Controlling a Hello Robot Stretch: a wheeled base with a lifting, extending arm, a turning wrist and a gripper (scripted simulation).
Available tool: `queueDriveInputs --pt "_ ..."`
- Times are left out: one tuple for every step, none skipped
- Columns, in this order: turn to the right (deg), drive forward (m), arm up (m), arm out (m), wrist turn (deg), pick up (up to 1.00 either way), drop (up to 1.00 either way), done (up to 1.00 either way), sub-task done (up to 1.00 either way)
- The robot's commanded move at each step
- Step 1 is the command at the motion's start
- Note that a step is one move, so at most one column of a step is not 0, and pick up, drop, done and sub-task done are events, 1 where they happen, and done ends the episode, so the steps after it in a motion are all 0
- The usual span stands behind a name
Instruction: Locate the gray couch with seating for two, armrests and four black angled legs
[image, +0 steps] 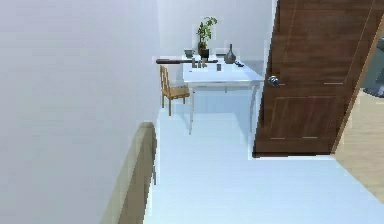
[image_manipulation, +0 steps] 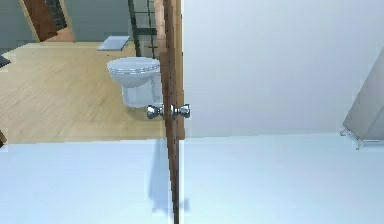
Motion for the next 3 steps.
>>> queueDriveInputs --pt "-45.0 0.00 0.00 0.00 0.0 0.00 0.00 0.00 0.00" --pt "45.0 0.00 0.00 0.00 0.0 0.00 0.00 0.00 0.00" --pt "45.0 0.00 0.00 0.00 0.0 0.00 0.00 0.00 0.00"
